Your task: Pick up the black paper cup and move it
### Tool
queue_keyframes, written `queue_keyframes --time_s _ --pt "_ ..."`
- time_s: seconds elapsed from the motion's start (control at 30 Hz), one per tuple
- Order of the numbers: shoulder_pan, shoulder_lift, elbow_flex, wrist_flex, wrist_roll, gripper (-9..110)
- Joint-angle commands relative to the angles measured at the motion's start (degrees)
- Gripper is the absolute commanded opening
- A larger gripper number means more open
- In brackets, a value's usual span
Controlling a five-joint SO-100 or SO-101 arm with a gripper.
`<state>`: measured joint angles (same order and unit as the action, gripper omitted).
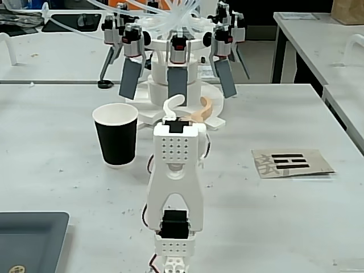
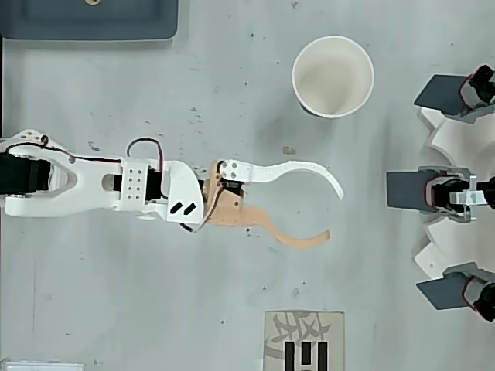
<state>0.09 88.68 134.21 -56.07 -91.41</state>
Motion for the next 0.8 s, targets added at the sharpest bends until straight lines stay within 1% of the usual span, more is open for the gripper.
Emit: queue_keyframes --time_s 0.0,0.43,0.77 --pt "0.9 -1.6 -2.4 -0.8 -2.2 8" --pt "0.9 -1.4 -2.1 -1.4 -2.3 9" --pt "0.9 4.7 5.7 -3.3 -2.3 10"
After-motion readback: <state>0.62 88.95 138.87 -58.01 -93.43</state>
